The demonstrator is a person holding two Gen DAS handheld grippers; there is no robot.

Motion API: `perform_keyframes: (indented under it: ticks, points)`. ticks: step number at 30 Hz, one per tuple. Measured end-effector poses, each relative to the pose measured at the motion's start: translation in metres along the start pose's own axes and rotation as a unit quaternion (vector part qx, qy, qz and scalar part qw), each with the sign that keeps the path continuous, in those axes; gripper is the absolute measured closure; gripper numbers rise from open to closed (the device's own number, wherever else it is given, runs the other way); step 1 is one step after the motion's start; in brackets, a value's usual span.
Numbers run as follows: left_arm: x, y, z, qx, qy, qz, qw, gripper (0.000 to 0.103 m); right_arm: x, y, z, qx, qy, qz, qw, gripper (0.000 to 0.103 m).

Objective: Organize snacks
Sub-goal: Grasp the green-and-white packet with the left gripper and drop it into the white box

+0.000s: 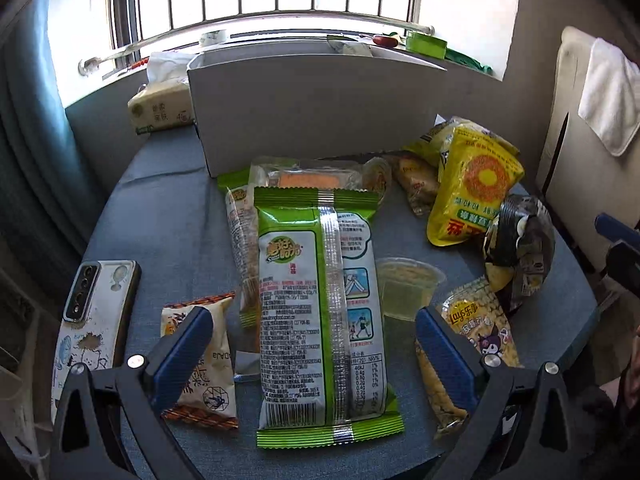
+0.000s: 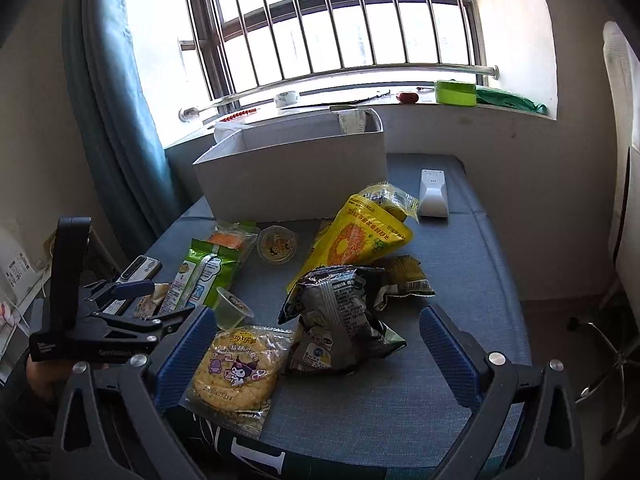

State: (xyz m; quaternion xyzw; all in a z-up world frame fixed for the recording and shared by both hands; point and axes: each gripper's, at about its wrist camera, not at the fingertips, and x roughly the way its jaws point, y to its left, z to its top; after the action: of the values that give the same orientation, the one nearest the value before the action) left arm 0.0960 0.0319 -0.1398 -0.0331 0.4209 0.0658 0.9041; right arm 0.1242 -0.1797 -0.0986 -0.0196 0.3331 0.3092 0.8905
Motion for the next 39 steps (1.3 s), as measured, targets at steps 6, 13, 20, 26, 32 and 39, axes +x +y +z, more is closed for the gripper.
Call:
perform_keyframes:
  ticks: [6, 13, 20, 26, 32, 39]
  points:
    - [0.016, -0.011, 0.005, 0.049, 0.013, 0.027, 0.9984, 0.035, 0.008, 0.002, -0.005, -0.001, 0.015, 0.004, 1.0, 0.0]
    - [-0.025, 0.013, 0.014, 0.0, -0.055, -0.03, 0.998, 0.042, 0.024, -0.002, -0.013, 0.004, 0.042, 0.0, 0.999, 0.0]
    - [-0.089, 0.051, 0.018, -0.067, -0.149, -0.096, 0.9819, 0.042, 0.056, -0.016, -0.01, 0.02, 0.068, 0.0, 0.998, 0.006]
    - [-0.109, 0.07, 0.011, -0.092, -0.168, -0.117, 0.9745, 0.042, 0.08, -0.028, -0.006, 0.013, 0.092, 0.007, 0.996, 0.034]
    - [-0.103, 0.071, 0.009, -0.098, -0.164, -0.127, 0.9732, 0.042, 0.059, -0.023, 0.003, 0.001, 0.056, 0.027, 0.998, 0.062]
    - [-0.085, 0.071, 0.06, -0.085, -0.18, -0.14, 0.9699, 0.042, 0.022, -0.021, 0.07, 0.019, -0.028, 0.072, 0.997, 0.064]
